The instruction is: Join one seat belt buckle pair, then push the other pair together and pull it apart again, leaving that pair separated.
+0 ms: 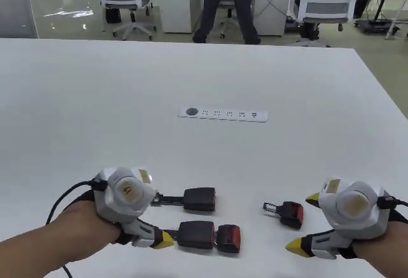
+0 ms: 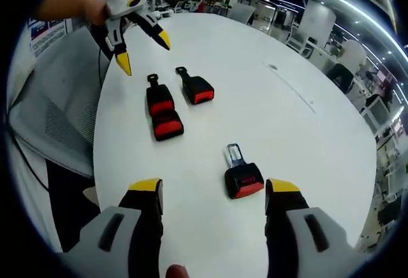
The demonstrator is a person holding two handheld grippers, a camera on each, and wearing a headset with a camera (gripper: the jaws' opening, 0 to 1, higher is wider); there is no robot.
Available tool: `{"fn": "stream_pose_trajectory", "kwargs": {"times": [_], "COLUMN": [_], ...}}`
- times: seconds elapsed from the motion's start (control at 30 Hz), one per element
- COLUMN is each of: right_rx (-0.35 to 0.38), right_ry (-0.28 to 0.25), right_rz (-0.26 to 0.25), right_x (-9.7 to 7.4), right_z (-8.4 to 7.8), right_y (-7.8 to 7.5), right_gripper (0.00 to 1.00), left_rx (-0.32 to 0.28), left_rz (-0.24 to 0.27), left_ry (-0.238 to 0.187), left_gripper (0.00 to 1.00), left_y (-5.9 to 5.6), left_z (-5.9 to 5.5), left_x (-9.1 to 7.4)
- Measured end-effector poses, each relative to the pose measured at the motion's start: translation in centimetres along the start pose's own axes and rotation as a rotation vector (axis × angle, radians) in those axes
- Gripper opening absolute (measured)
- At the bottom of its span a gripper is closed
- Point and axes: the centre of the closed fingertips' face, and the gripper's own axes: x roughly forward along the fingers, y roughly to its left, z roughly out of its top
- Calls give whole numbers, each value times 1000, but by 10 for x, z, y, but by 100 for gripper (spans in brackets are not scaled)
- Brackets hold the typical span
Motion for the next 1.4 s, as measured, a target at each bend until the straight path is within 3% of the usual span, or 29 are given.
{"fn": "stream_pose_trajectory", "kwargs": {"times": [0.13,0.3,0.47,0.57,0.67,0.9,1.13,1.4], "right_rx": [55,111,154,160,186,215,234,240], "right_ry": [-42,-53,-69,-82,-89,-109,-122,-125], "right_rz": [-33,-36,-43,-74,-76,-75,-70,-57], "right_x": [-14,-16,-18,-19,-20,-22,-23,-22], "right_z": [1,-9,-15,-15,-14,-10,-7,-3], "right_y": [6,21,33,31,31,33,41,50], "right_gripper": [72,78,88,98,99,99,99,99], "left_rx": [-70,-145,-199,-198,-213,-280,-350,-367], "left_rz": [30,77,81,80,84,72,96,119], "left_ry": [-9,-31,-10,-5,-23,-52,-93,-112], "left_gripper": [72,80,83,88,100,100,100,100], "left_y": [-2,0,2,-1,-4,-16,-16,-17], "left_z": [-13,-25,-42,-39,-36,-37,-43,-48], "left_x": [-12,-26,-27,-27,-25,-24,-28,-37]}}
